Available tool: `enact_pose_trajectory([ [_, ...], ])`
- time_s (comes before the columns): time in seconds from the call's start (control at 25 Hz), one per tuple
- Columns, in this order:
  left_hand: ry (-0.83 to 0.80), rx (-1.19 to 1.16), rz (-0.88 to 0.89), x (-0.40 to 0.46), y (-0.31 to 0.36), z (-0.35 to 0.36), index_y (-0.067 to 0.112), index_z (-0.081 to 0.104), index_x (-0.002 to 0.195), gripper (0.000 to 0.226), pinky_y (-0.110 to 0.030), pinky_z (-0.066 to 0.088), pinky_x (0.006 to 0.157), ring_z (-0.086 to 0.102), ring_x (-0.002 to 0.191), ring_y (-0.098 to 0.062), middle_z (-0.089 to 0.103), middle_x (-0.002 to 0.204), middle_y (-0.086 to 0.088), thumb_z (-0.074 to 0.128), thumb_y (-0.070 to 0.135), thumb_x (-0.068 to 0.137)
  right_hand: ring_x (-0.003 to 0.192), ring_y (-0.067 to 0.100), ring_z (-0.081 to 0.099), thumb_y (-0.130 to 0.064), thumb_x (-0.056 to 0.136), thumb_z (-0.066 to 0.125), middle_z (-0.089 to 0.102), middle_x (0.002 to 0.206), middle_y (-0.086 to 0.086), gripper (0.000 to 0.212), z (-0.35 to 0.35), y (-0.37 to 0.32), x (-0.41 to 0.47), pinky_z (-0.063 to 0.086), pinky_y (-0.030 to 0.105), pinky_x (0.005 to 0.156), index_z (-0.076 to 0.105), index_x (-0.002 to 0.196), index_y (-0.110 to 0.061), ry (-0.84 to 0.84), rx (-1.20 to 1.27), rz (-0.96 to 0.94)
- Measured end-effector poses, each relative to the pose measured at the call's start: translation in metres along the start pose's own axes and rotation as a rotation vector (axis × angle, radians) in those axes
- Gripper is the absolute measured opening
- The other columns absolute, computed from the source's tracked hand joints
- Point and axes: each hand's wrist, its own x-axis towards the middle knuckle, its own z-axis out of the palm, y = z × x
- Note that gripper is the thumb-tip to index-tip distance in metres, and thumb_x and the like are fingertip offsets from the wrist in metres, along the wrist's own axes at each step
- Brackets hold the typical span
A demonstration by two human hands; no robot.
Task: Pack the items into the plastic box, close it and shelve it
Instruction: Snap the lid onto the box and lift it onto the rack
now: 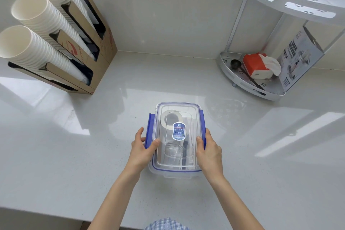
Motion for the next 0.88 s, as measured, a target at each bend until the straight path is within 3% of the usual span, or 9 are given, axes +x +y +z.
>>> enact_pose_trajectory([
  [0.08, 0.039, 0.051, 0.005, 0.003, 0.001, 0.001, 0.019, 0.018, 0.141, 0.067, -0.038, 0.044, 0.095, 0.045, 0.102, -0.018, 0.037, 0.132, -0.01, 0.056, 0.025, 0.086, 0.115, 0.033, 0.053, -0.023, 0.096, 0.037, 0.055, 0.13, 0.016, 0.046, -0.001, 0.0, 0.0, 0.044, 0.043, 0.1, 0.03, 0.14, -0.009, -0.002, 0.003, -0.001],
  [0.2, 0.028, 0.095, 0.039, 0.002, 0.0, 0.004, 0.015, 0.037, 0.135, 0.051, -0.037, 0.046, 0.094, 0.049, 0.097, -0.02, 0.044, 0.13, -0.013, 0.052, 0.026, 0.088, 0.117, 0.032, 0.052, -0.023, 0.096, 0.037, 0.053, 0.133, 0.015, 0.046, 0.0, -0.001, 0.0, 0.043, 0.044, 0.102, 0.029, 0.14, -0.009, -0.006, 0.007, -0.003],
  [0.36, 0.02, 0.011, 0.084, -0.004, -0.005, 0.006, 0.019, 0.042, 0.133, 0.044, -0.038, 0.046, 0.097, 0.052, 0.113, -0.023, 0.054, 0.127, -0.005, 0.049, 0.025, 0.089, 0.119, 0.03, 0.052, -0.024, 0.096, 0.038, 0.052, 0.135, 0.013, 0.048, 0.0, 0.0, 0.0, 0.043, 0.043, 0.103, 0.027, 0.141, -0.01, -0.012, 0.025, 0.006],
  [0.52, 0.072, -0.013, 0.135, -0.005, -0.006, 0.008, 0.02, 0.052, 0.124, 0.035, -0.042, 0.047, 0.098, 0.057, 0.106, -0.021, 0.063, 0.118, -0.003, 0.05, 0.018, 0.089, 0.117, 0.03, 0.053, -0.024, 0.096, 0.037, 0.052, 0.134, 0.013, 0.049, 0.001, 0.002, 0.0, 0.044, 0.041, 0.102, 0.026, 0.142, -0.011, -0.006, 0.03, 0.002],
  [0.76, 0.131, 0.058, 0.196, -0.006, -0.007, 0.011, 0.02, 0.049, 0.128, 0.039, -0.026, 0.042, 0.078, 0.057, 0.091, -0.015, 0.061, 0.107, 0.008, 0.05, 0.022, 0.089, 0.112, 0.038, 0.054, -0.022, 0.097, 0.036, 0.056, 0.127, 0.023, 0.048, 0.003, 0.003, 0.002, 0.043, 0.042, 0.096, 0.024, 0.142, -0.011, 0.004, 0.01, 0.009],
  [0.88, 0.094, 0.067, 0.19, -0.002, -0.009, 0.008, 0.02, 0.048, 0.128, 0.04, -0.028, 0.044, 0.081, 0.055, 0.093, -0.014, 0.059, 0.108, 0.006, 0.051, 0.023, 0.089, 0.115, 0.038, 0.052, -0.022, 0.097, 0.036, 0.055, 0.129, 0.022, 0.049, 0.003, 0.004, 0.003, 0.042, 0.044, 0.099, 0.023, 0.142, -0.011, -0.004, 0.019, 0.022],
])
